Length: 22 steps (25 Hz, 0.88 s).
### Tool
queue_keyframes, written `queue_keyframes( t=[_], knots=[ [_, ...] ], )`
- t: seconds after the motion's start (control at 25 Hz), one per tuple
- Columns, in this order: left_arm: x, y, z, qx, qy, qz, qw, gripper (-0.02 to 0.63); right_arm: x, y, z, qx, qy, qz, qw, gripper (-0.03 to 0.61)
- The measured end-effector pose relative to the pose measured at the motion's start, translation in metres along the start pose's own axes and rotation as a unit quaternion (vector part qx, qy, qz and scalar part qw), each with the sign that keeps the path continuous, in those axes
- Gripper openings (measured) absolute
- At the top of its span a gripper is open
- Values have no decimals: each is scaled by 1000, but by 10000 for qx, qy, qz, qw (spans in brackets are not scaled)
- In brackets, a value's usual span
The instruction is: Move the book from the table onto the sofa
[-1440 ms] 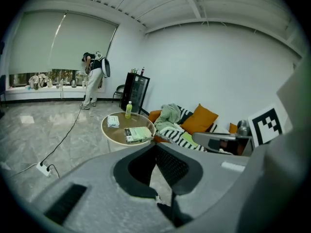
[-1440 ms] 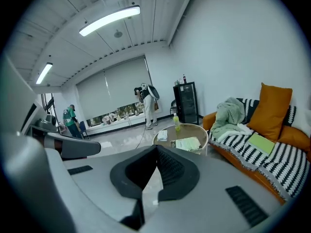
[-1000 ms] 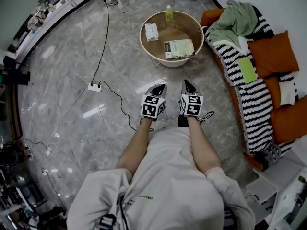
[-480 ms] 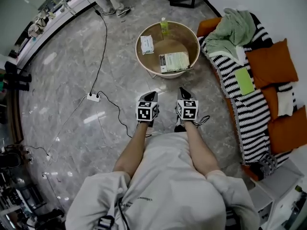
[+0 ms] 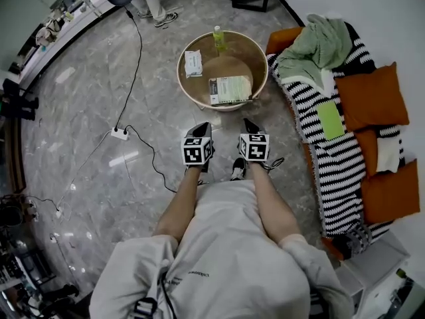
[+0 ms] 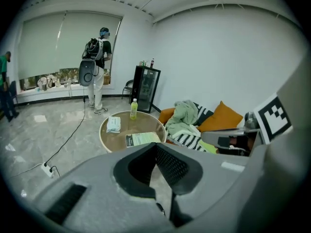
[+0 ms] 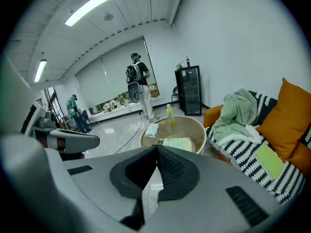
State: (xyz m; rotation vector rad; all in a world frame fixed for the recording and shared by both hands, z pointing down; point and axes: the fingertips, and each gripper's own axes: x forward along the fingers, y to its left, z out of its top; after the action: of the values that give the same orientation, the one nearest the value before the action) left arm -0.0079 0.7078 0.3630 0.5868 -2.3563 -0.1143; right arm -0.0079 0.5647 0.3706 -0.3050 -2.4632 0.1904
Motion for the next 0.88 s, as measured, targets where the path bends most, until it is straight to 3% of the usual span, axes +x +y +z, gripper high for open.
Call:
queue_keyframes(
  t=[0.24,0.4,0.6,0.88],
  knots=[
    [-2,4,3,-33,-181,285,9994,9,8,-22,-4,328,-10,-24,9995,5],
    [1,12,4,-179,-262,450,9985,9,14,-24,-16,174,172,-17,9997,5],
    [10,-4,20,562,-339,487,9967,9,17,-30,-17,187,204,24,9996,5],
    [21,-2,24,682,-301,412,9964,9,30,-33,-17,232,290,-24,9993,5]
  ],
)
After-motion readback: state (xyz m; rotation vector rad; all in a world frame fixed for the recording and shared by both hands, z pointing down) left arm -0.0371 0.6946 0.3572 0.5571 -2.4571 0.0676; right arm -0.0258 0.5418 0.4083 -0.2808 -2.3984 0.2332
